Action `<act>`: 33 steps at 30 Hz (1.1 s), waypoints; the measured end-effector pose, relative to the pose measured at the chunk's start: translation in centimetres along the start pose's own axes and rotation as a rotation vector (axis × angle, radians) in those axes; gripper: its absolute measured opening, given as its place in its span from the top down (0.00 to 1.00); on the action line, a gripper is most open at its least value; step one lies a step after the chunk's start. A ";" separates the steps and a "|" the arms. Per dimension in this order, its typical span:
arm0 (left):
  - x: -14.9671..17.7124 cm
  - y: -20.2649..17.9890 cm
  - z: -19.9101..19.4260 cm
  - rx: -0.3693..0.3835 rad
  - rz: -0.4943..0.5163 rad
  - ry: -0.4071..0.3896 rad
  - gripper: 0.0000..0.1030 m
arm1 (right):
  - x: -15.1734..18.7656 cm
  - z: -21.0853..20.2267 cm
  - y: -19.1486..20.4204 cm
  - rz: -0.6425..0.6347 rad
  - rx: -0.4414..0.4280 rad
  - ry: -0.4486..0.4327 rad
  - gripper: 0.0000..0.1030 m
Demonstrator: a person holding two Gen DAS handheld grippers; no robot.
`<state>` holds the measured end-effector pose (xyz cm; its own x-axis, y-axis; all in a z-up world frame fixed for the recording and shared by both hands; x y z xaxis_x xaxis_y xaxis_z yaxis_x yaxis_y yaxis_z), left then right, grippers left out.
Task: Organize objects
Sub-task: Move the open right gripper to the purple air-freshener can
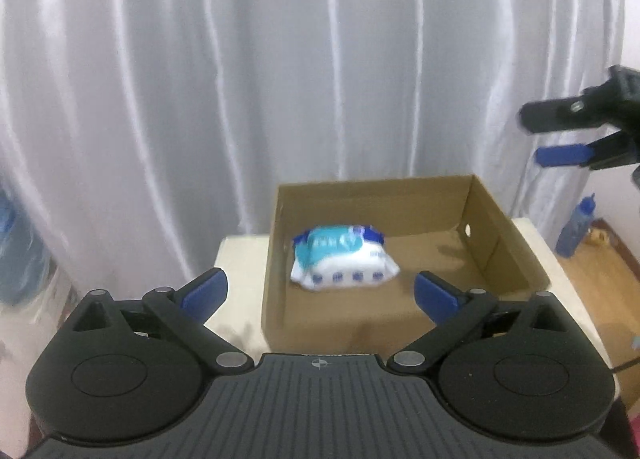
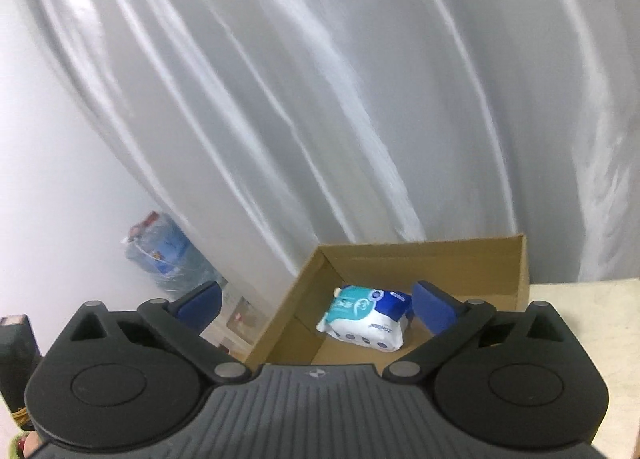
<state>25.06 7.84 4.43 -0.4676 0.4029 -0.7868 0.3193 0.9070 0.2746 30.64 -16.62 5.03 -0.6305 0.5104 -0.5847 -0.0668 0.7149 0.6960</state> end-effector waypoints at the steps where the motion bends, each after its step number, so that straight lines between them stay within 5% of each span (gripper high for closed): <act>1: 0.8 -0.3 -0.8 -0.007 -0.017 -0.001 0.01 | 0.6 -0.7 0.0 -0.011 -0.003 -0.005 0.00; 9: 7.0 -4.7 -3.5 0.008 -0.117 -0.029 0.01 | 7.9 -1.1 -2.0 0.006 -0.028 0.106 0.00; 20: 11.1 -10.9 2.0 0.047 0.033 0.032 0.04 | 15.1 3.3 -3.7 0.100 -0.027 0.271 0.01; 33: 12.3 -9.3 7.1 0.032 0.019 0.101 0.30 | 16.4 9.2 -5.9 0.206 0.057 0.372 0.31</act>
<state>22.19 3.50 -11.75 -0.5415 0.4319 -0.7212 0.3547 0.8952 0.2698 27.82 -8.01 -12.53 -0.8631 0.4452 -0.2385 0.1260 0.6470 0.7520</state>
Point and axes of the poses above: each gripper's, at about its wrist camera, not at the fingertips, and z roughly the way its jaws point, y to its left, x to its underside, the point moved 4 cm from there along z, roughly the way its jaws point, and after that the axes turned 14 degrees about z, right-handed, at the moved point
